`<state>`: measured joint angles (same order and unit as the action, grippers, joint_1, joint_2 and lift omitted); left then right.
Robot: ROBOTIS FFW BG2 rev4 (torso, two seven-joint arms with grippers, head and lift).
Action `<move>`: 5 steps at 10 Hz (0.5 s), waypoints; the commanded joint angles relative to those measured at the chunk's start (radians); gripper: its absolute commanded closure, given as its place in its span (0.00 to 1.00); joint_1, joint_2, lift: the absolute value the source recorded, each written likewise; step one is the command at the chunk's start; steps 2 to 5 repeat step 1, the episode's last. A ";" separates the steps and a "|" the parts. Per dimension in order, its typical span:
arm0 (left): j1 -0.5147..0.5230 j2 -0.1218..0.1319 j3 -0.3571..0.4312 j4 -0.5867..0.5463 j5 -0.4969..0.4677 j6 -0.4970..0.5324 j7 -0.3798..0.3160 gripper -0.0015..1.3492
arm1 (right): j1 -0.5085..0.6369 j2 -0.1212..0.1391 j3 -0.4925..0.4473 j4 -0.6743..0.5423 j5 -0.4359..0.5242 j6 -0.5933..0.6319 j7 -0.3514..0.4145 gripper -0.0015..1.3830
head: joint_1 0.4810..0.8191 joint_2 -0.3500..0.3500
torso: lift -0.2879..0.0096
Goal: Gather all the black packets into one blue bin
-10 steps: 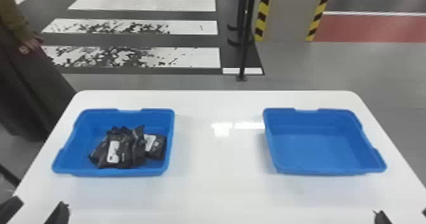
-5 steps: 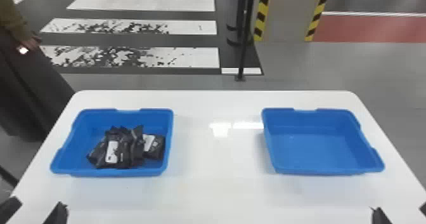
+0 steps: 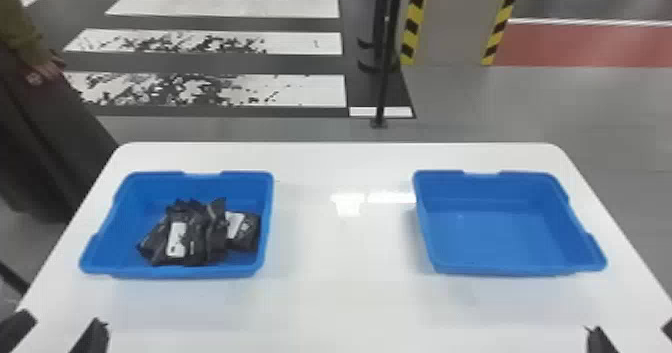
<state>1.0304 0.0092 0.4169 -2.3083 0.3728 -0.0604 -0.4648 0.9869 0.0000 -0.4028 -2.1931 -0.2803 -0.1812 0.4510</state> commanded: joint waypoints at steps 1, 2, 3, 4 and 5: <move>0.000 0.000 0.000 0.000 0.000 0.001 0.000 0.20 | -0.003 0.001 0.000 0.003 -0.001 0.000 0.000 0.15 | 0.63 0.47 | 0.60; 0.000 0.000 0.000 0.000 0.000 0.001 0.000 0.20 | -0.003 0.001 0.000 0.003 -0.001 0.000 0.000 0.15 | 0.63 0.47 | 0.60; 0.000 0.000 0.000 0.000 0.000 0.001 0.000 0.20 | -0.003 0.001 0.000 0.003 -0.001 0.000 0.000 0.15 | 0.63 0.47 | 0.60; 0.000 0.000 0.000 0.000 0.000 0.001 0.000 0.20 | -0.003 0.001 0.000 0.003 -0.001 0.000 0.000 0.15 | 0.63 0.47 | 0.60; 0.000 0.000 0.000 0.000 0.000 0.001 0.000 0.20 | -0.003 0.001 0.000 0.003 -0.001 0.000 0.000 0.15 | 0.63 0.47 | 0.60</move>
